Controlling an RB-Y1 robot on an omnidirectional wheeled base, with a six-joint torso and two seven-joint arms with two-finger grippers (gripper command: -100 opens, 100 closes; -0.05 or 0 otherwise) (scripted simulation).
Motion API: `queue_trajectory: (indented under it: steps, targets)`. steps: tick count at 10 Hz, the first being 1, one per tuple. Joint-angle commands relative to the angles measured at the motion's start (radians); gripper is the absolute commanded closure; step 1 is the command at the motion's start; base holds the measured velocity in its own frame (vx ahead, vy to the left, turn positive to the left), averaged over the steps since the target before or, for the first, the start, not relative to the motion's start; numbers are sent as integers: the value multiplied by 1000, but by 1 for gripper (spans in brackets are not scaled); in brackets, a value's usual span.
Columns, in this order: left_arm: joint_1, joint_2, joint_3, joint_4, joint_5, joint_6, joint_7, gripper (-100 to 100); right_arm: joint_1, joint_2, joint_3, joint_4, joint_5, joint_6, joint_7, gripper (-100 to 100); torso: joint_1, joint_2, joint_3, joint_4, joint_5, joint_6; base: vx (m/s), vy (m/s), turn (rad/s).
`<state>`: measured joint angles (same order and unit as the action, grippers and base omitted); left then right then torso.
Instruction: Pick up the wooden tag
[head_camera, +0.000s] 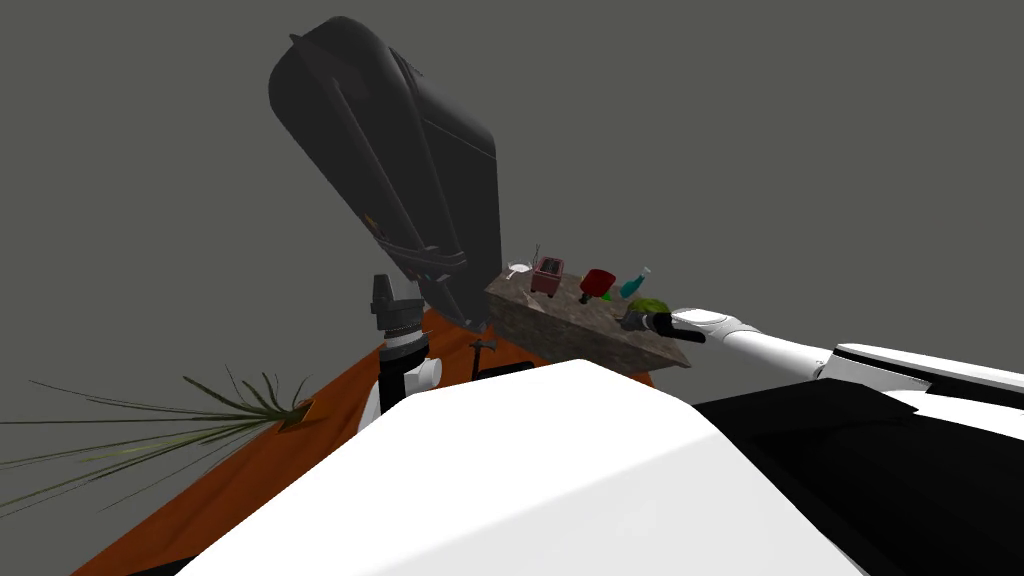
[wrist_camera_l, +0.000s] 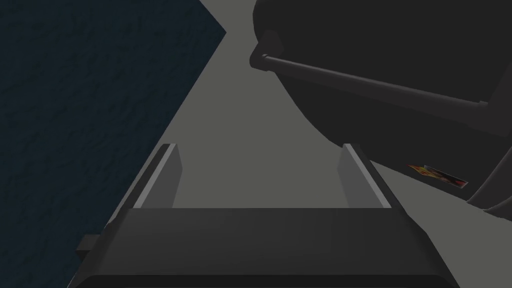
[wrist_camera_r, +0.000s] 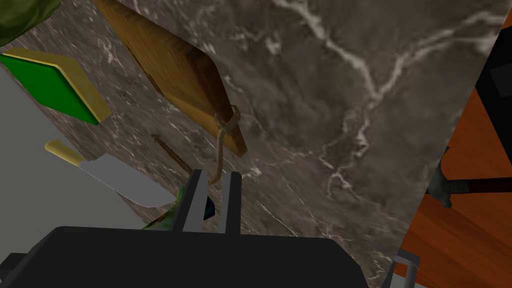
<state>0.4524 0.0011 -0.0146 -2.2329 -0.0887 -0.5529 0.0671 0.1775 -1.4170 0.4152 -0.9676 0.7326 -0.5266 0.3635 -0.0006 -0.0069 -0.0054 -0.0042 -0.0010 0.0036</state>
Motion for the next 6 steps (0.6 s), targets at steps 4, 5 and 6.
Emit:
queue_trajectory:
  steps: [4, 5, 6]
  targets:
    - [0, 0, 0, 0, 0, 0, 0, 0, -37, 43, -59, 82, 70, -116, 46, 100, 1, 0, 0, 0, 0, 1, 73, 58, -150]
    - [0, 0, 0, 0, 0, 0, 0, 0, -34, 39, -54, 74, 65, -99, 40, 100, 1, 1, 0, 0, 0, 0, 14, 17, -6]
    - [0, 0, 0, 0, 0, 0, 0, 0, -33, 40, -55, 75, 66, -104, 42, 0, -1, 2, 1, 1, 0, -1, 0, 0, 0]
